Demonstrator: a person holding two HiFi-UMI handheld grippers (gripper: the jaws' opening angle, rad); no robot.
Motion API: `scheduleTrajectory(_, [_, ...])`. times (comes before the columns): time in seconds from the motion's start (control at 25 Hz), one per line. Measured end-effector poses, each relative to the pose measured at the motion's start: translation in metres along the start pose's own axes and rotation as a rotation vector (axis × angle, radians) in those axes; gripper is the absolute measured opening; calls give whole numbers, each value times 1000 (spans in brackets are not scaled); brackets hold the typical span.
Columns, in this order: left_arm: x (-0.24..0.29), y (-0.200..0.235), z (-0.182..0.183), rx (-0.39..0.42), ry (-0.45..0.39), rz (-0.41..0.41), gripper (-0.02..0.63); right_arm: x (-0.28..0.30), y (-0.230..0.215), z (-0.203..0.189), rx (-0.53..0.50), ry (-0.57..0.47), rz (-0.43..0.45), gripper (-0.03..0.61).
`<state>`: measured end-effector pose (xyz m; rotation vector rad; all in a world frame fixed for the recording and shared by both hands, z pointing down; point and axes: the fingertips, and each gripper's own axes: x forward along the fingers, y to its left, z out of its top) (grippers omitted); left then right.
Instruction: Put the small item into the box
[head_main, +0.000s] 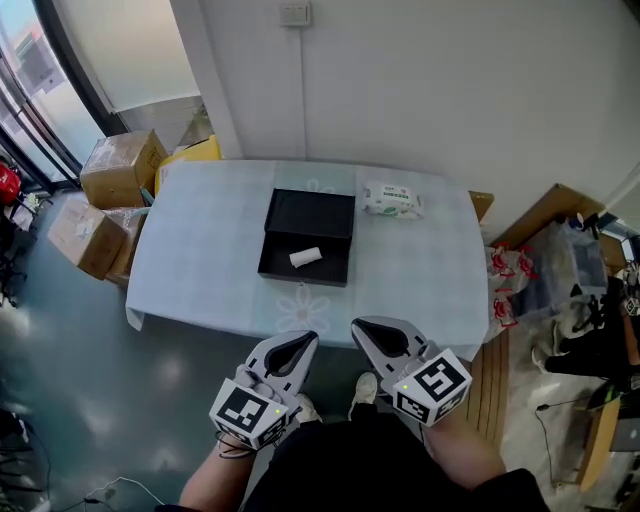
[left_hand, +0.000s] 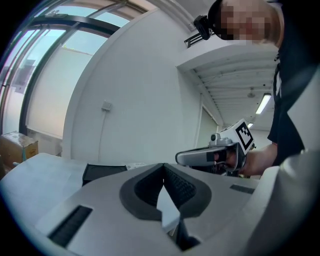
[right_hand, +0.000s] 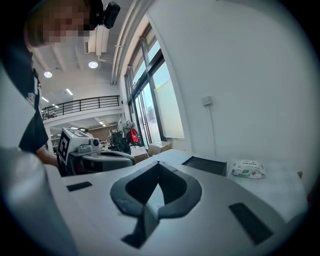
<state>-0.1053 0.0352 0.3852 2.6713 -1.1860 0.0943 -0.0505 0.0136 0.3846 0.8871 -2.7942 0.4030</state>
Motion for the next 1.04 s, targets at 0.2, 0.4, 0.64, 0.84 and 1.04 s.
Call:
scheduleTrajectory(0.2, [-2, -4, -3, 4, 27, -26, 8, -4, 6, -4, 5, 7, -23, 9])
scheduleTrajectory(0.4, [-1, -9, -4, 26, 26, -29, 8, -8, 7, -5, 9, -5, -26, 9])
scheduleTrajectory(0.64, [6, -14, 0, 7, 24, -12, 8, -12, -1, -2, 6, -22, -10, 9])
scheduleTrajectory(0.84, [10, -16, 6, 12, 19, 14, 8, -13, -7, 4, 3, -28, 5, 9])
scheduleTrajectory(1.04, [11, -15, 1, 24, 19, 28, 8, -11, -10, 4, -4, -30, 24, 9])
